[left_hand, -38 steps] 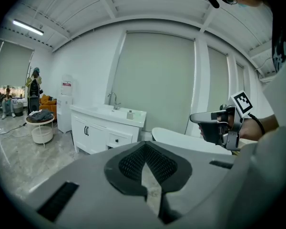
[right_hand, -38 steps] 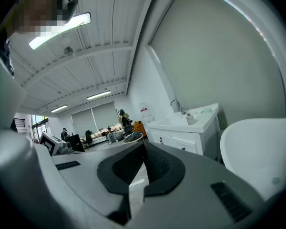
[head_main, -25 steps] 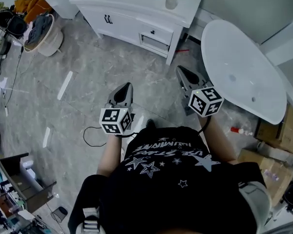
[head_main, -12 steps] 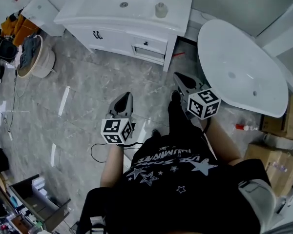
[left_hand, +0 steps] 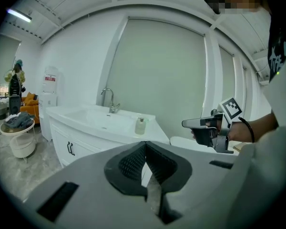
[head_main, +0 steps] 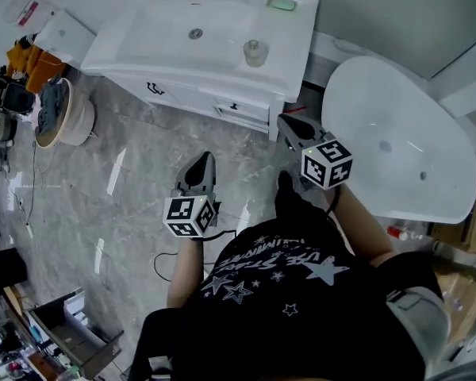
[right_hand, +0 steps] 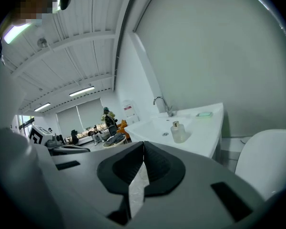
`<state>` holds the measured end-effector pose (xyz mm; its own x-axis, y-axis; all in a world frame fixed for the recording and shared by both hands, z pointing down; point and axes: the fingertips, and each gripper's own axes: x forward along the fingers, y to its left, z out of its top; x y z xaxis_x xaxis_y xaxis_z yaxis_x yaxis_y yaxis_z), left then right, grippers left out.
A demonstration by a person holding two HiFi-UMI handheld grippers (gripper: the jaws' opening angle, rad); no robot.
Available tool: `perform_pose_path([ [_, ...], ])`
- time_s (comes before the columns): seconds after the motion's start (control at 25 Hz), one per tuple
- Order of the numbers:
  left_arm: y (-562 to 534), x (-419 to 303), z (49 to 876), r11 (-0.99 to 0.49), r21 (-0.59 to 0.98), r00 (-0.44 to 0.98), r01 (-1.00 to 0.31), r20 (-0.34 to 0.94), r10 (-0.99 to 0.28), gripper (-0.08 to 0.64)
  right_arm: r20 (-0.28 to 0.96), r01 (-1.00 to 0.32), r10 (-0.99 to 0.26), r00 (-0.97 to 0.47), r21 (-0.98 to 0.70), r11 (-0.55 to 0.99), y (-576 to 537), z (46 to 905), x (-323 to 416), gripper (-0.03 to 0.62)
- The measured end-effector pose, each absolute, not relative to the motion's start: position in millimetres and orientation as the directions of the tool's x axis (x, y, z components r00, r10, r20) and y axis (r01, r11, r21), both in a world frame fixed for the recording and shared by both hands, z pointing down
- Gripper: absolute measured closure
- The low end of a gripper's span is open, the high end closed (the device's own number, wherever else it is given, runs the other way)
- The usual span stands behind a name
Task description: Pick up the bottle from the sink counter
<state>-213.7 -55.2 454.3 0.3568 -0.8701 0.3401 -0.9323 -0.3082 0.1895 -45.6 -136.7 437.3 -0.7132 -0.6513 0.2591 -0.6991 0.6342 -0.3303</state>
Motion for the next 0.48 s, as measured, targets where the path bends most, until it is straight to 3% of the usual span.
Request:
perform_pose_path([
  [0.24,-150,-162,444,-0.365,0.188,0.405,-0.912,0.268,-0.874,0.551,0.251,-0.693,-0.649,-0.718,-0.343,0.634,-214,439,-5,0.586],
  [0.48,-226,-130,449,-0.387,0.172,0.422,-0.906,0.298,-0.856,0.548,0.258,-0.696,-0.651,-0.714,-0.371,0.615,-274,449,23,0.584],
])
